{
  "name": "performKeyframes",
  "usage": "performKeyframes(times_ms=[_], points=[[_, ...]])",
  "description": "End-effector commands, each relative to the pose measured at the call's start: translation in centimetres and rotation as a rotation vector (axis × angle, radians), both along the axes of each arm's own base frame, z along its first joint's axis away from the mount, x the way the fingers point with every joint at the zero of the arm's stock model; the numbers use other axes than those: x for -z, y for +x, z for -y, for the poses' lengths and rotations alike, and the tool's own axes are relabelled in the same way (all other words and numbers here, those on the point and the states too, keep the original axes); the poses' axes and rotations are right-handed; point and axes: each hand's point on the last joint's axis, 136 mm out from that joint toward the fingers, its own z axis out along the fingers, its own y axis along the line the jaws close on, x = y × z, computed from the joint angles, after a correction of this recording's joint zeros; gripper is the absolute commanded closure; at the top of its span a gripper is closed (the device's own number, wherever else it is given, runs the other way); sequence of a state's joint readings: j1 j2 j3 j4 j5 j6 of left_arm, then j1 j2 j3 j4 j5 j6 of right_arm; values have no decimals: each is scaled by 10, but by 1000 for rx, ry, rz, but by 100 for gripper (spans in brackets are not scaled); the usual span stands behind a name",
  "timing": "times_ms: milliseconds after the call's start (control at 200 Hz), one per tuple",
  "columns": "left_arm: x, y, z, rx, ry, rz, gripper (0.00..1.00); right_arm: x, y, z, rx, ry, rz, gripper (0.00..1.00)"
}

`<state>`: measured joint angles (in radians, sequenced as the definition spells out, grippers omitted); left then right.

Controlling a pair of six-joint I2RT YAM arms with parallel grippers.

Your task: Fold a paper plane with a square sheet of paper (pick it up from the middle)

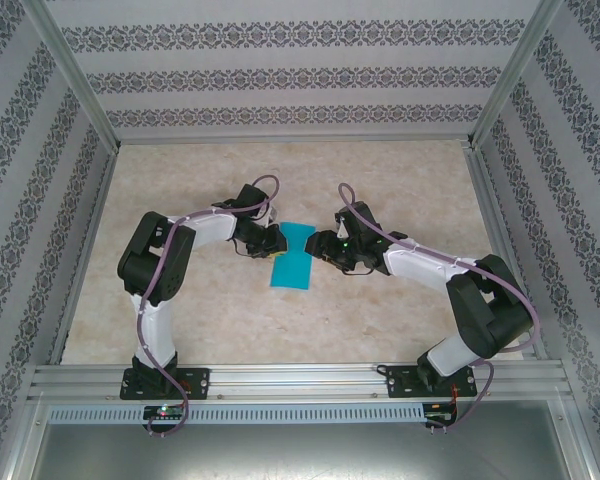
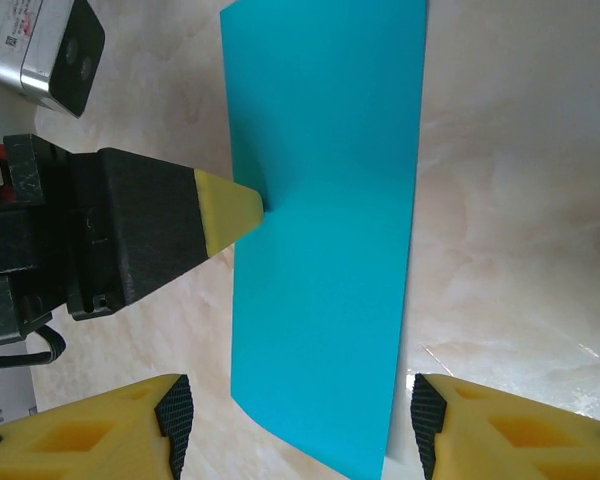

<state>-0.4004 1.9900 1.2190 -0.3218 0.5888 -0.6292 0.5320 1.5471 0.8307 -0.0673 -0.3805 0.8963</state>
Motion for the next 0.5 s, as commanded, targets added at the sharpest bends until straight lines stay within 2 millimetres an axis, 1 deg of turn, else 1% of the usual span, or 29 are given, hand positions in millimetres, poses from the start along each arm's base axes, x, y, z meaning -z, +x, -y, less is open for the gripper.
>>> performKeyframes(times_ms=[0, 75, 160, 255, 340, 495], points=[[26, -25, -16, -47, 96, -95, 81, 3, 3, 8, 40, -20, -20, 39], [35, -38, -23, -73, 119, -132, 81, 7, -1, 10, 45, -32, -45, 39], [39, -49, -29, -114, 147, -150, 81, 12, -8, 11, 49, -39, -78, 40], [40, -56, -29, -150, 149, -156, 81, 16, -19, 3, 25, -34, -114, 41], [41, -59, -29, -173, 147, -156, 81, 22, -30, -6, 1, -38, -150, 42], [42, -60, -34, -197, 169, -151, 80, 37, -44, -13, 0, -65, -207, 44]])
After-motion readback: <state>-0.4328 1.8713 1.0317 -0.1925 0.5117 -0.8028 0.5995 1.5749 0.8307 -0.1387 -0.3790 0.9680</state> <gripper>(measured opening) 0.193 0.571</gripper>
